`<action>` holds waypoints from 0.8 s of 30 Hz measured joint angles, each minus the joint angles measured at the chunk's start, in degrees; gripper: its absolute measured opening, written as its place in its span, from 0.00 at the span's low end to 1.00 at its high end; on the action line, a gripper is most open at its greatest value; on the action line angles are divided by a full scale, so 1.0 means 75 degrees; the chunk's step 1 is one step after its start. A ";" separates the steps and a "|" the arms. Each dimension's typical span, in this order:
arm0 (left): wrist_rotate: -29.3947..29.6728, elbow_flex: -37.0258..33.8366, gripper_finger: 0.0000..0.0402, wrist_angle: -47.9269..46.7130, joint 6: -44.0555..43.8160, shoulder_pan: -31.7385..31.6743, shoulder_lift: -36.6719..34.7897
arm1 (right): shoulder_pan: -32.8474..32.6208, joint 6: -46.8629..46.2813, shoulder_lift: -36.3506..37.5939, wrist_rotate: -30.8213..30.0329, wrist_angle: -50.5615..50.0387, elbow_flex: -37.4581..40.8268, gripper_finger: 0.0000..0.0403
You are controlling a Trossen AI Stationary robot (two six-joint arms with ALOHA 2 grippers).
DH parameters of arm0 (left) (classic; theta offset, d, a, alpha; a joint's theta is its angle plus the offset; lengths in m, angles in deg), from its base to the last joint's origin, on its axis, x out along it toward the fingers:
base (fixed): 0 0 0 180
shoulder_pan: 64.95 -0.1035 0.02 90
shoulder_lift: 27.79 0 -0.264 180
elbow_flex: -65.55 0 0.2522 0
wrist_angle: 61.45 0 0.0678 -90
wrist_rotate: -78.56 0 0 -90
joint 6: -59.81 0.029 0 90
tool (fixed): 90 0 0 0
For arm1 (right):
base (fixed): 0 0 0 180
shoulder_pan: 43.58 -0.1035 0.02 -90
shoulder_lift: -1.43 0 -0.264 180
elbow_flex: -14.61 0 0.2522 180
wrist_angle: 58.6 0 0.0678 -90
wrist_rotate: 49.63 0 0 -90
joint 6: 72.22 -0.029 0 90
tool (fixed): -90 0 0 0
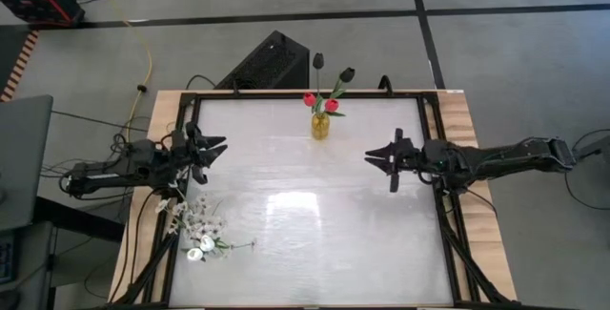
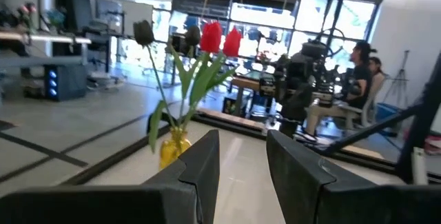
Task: Sort flowers into vase by color
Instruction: Return to Home Position
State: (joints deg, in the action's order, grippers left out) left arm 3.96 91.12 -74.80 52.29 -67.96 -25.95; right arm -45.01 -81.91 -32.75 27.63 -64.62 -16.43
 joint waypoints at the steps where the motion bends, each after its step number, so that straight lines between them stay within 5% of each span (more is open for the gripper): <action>1: -0.0048 0.0000 0.27 -0.0050 -0.0083 0.0000 -0.0001 | 0.0004 -0.0084 0.0145 -0.0041 -0.0240 -0.0001 0.26; 8: -0.0219 0.0000 0.27 -0.0271 -0.0446 0.0000 0.0002 | -0.0332 -0.0373 0.0895 -0.0817 -0.1738 0.0016 0.14; 12: -0.0221 -0.0026 0.27 -0.0328 -0.0588 0.0003 0.0002 | -0.0601 -0.0254 0.1427 -0.1124 -0.1625 0.0573 0.04; 16: -0.0226 -0.0491 0.27 0.0084 -0.0748 0.0003 0.0005 | -0.0647 -0.0264 0.2074 -0.1091 -0.1149 0.1324 0.05; 24: -0.0477 -0.1099 0.27 0.0843 -0.0756 0.0003 0.0002 | -0.0207 0.0150 0.3040 0.0488 -0.0041 0.2231 0.04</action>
State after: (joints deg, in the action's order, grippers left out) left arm 0.38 82.89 -68.48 46.62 -67.93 -25.94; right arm -46.56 -80.79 -9.96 31.28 -64.92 0.30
